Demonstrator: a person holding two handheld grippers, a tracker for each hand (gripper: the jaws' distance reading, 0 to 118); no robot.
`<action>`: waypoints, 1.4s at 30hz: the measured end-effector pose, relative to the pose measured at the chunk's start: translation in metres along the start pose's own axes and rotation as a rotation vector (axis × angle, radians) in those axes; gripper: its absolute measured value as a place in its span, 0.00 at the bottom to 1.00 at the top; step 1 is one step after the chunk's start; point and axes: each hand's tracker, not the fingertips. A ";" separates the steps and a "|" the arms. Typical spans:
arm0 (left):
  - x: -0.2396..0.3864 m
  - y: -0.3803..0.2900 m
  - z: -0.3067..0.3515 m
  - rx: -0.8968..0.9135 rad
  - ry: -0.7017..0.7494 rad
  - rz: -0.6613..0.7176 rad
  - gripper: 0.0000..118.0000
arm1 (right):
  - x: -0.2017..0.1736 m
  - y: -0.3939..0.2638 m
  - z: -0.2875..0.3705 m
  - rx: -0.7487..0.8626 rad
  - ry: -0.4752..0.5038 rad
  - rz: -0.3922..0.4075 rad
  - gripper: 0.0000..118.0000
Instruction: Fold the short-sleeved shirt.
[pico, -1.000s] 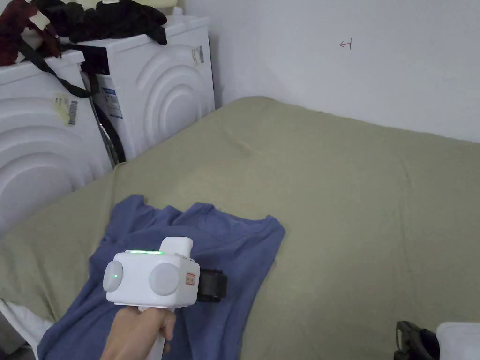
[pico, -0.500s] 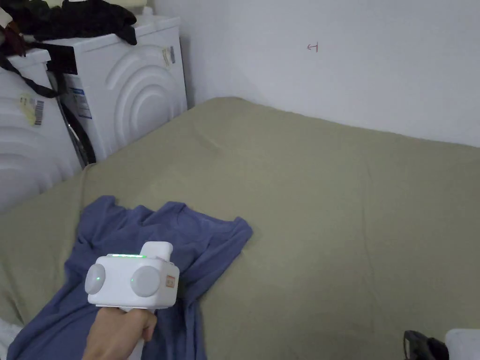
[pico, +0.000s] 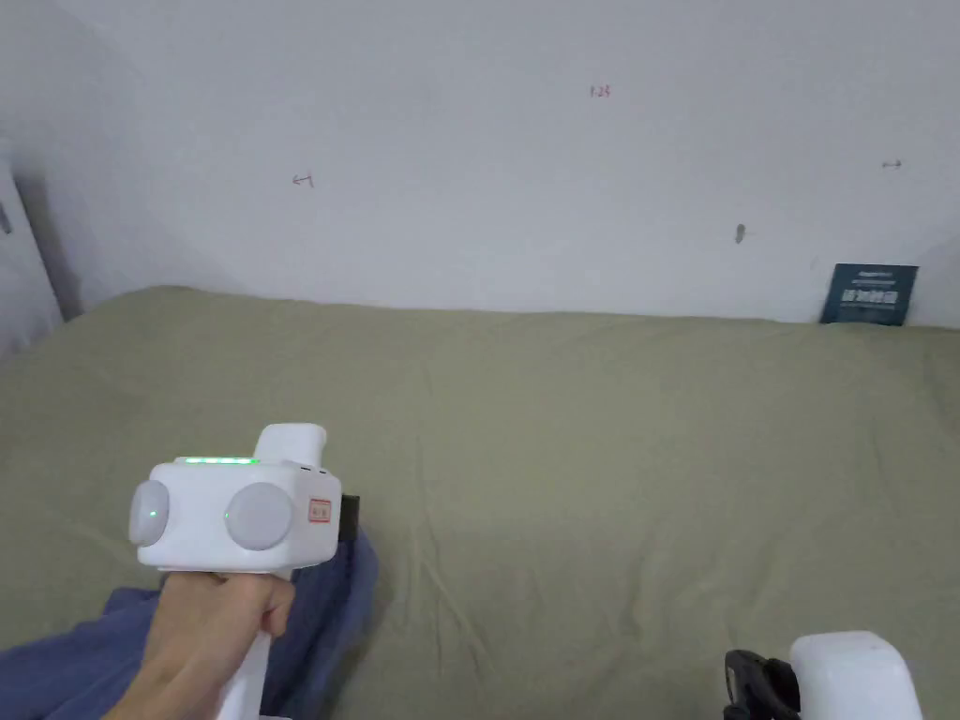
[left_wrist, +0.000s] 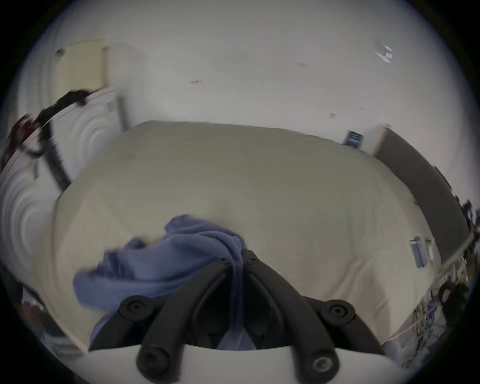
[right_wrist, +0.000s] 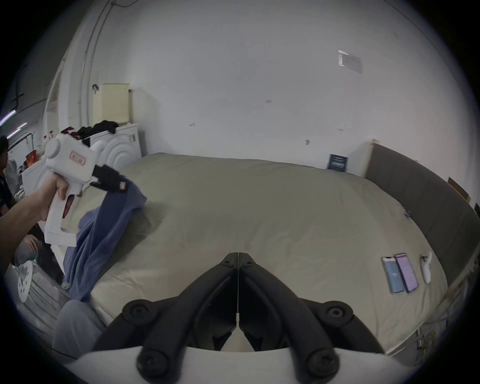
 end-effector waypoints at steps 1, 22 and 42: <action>0.029 0.009 -0.008 0.002 -0.042 -0.023 0.02 | 0.011 -0.001 0.003 -0.006 -0.030 -0.012 0.02; 0.204 -0.063 -0.125 -0.170 -0.284 -0.151 0.97 | 0.090 -0.032 -0.018 -0.099 -0.160 -0.134 0.02; -0.008 -0.113 0.222 0.508 0.212 -0.003 0.00 | 0.008 0.005 0.062 0.237 -0.120 -0.115 0.04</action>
